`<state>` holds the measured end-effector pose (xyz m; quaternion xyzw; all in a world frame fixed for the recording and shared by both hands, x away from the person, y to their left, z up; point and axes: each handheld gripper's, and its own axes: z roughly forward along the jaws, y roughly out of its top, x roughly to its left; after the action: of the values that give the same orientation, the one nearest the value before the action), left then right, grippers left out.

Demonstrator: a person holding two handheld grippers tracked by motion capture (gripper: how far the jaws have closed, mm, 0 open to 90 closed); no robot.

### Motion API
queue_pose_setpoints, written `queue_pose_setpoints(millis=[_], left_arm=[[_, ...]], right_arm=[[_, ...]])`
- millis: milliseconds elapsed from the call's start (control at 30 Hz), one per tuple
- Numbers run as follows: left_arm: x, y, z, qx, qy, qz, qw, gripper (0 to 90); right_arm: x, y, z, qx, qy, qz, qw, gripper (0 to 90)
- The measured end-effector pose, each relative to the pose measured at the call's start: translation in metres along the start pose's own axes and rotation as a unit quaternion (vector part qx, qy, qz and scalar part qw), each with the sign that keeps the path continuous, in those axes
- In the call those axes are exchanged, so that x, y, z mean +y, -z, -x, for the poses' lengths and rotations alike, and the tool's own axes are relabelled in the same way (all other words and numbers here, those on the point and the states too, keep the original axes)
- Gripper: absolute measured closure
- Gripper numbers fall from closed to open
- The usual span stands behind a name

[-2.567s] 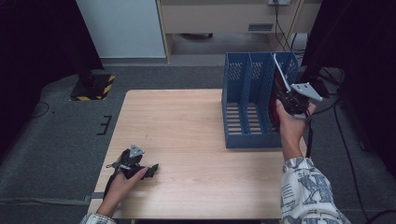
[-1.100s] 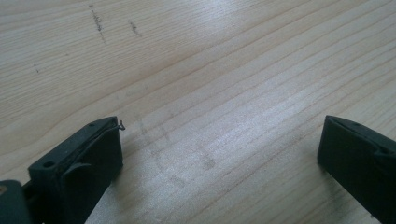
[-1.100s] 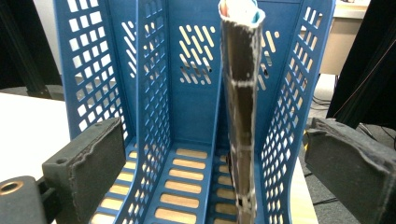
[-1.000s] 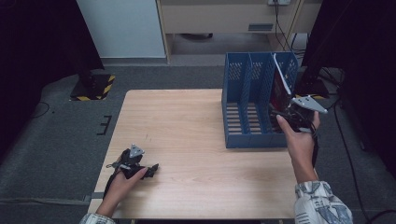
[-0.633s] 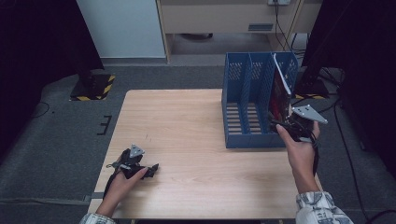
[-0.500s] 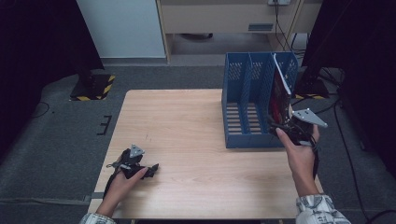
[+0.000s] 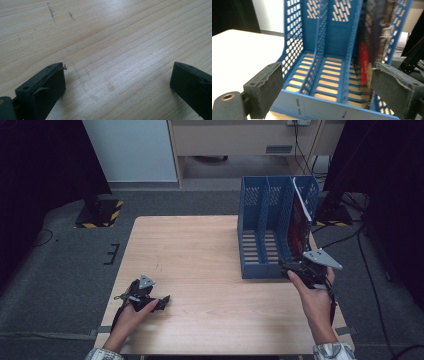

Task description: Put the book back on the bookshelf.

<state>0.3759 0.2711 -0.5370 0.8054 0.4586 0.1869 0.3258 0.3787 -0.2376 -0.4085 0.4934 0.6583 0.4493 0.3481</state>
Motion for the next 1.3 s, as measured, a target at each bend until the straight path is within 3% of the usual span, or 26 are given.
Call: queue_pose_setpoints(millis=[567, 1000, 1300], left_arm=[[0.0, 0.0, 0.0, 0.0, 0.0, 0.0, 1.0, 0.0], [0.0, 0.0, 0.0, 0.001, 0.001, 0.0, 1.0, 0.0], [0.0, 0.0, 0.0, 0.001, 0.001, 0.0, 1.0, 0.0]], right_arm=[[0.01, -0.009, -0.044, 0.06, 0.016, -0.014, 0.998, 9.5], [0.019, -0.029, -0.07, 0.098, 0.034, -0.028, 0.9942, 7.5], [0.025, -0.041, -0.091, 0.123, 0.056, -0.041, 0.9899, 7.9]])
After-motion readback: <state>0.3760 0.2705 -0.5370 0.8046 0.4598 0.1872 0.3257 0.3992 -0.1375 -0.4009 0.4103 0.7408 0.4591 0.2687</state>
